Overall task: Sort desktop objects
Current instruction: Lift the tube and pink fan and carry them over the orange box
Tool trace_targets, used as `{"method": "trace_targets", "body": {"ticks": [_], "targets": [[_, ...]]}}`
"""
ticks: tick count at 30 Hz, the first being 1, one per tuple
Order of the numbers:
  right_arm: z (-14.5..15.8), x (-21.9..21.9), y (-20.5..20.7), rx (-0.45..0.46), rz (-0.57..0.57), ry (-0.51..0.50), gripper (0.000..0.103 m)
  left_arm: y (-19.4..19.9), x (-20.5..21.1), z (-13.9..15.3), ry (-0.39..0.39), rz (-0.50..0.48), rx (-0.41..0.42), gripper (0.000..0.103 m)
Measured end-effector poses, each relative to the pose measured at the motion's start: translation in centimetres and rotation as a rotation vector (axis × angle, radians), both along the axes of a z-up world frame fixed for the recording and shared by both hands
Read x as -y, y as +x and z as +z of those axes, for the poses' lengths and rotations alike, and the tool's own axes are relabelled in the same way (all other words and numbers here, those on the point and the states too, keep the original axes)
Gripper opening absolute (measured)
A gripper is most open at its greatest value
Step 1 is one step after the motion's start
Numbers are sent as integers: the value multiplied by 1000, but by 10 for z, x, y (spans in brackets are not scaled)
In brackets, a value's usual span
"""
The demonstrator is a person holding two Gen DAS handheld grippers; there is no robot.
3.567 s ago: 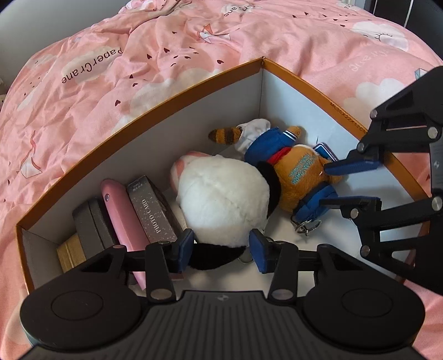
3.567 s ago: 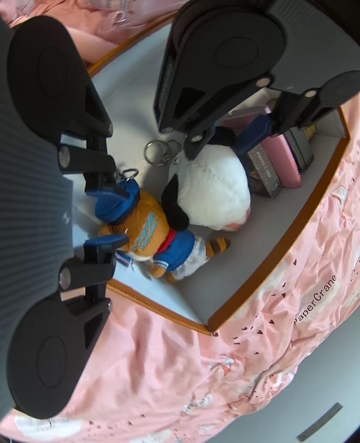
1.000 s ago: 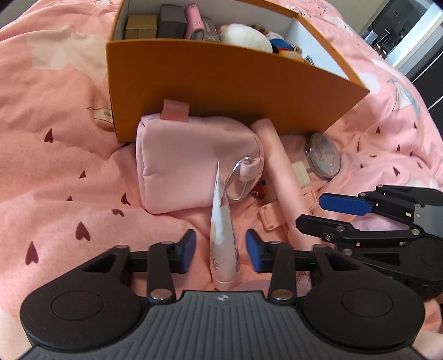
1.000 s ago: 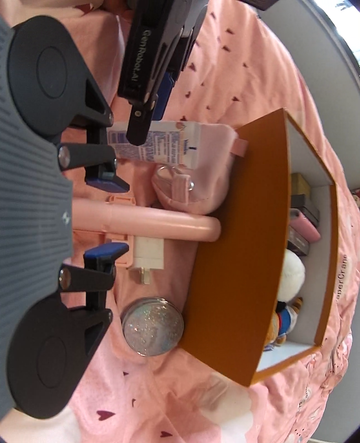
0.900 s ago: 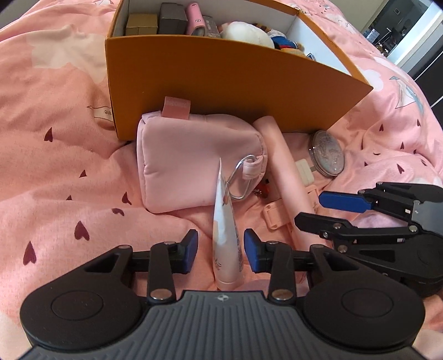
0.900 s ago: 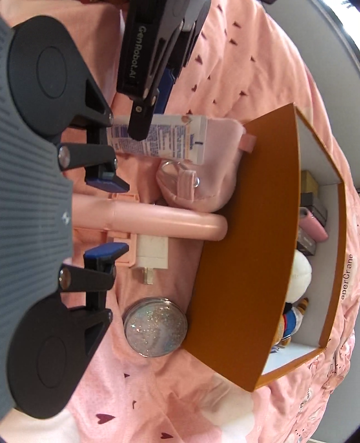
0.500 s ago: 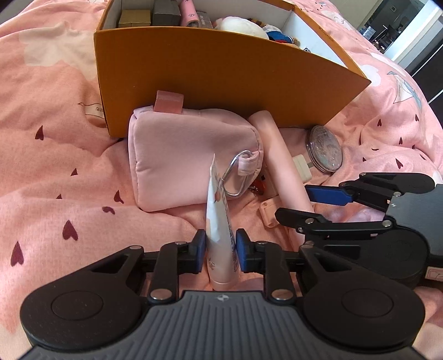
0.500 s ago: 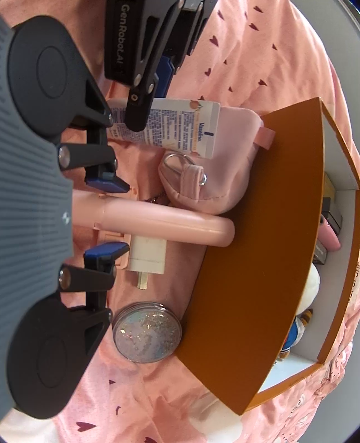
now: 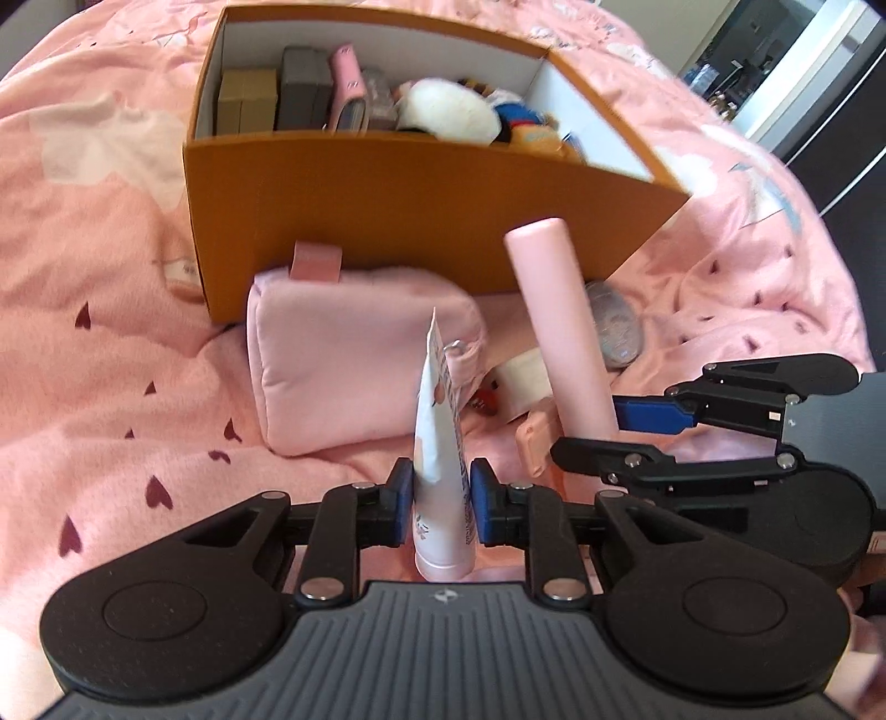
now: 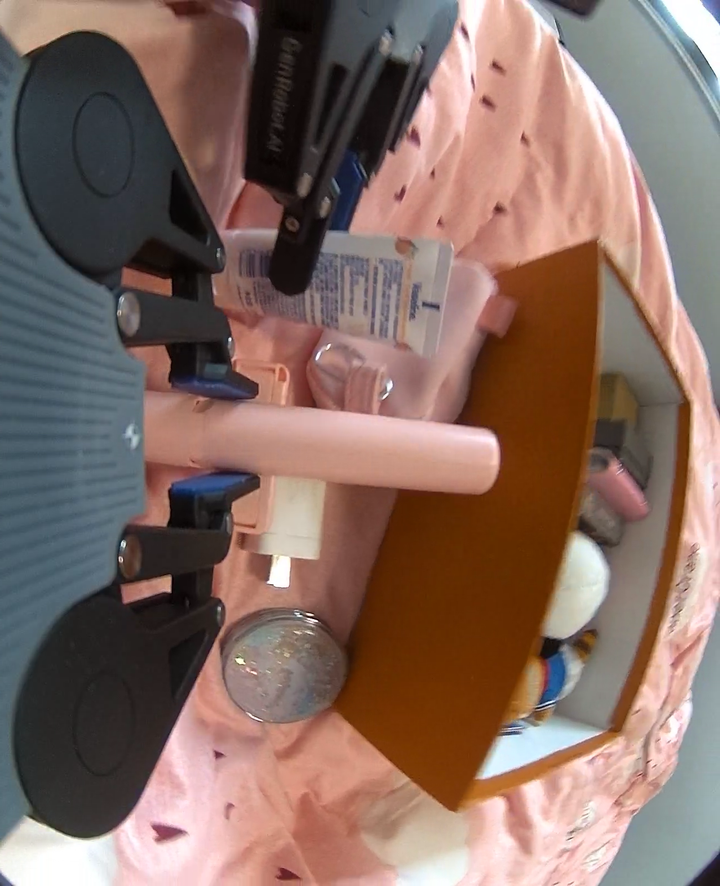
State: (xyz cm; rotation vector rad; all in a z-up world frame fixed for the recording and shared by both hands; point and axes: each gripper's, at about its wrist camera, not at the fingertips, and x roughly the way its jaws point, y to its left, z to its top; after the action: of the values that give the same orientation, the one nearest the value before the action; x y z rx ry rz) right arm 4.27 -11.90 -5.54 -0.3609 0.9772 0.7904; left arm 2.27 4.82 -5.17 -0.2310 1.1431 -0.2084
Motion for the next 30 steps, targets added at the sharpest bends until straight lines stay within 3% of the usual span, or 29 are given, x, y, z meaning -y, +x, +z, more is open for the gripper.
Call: {"method": "trace_targets", "body": {"ticks": [7,21,25,30], "targets": [[35,5,-14,123,148,-21,29,4,-6,42,-2,-65,75,24],[118,4,14,515,294,-116,29,29,-10,133,50,-152,271,24],[129,-5,34,600,356,-162,29,48,-19,150,43,-145,304,24],[126,-22,63,636,459,-247,29,78,-33,161,66,-107,320,24]]}}
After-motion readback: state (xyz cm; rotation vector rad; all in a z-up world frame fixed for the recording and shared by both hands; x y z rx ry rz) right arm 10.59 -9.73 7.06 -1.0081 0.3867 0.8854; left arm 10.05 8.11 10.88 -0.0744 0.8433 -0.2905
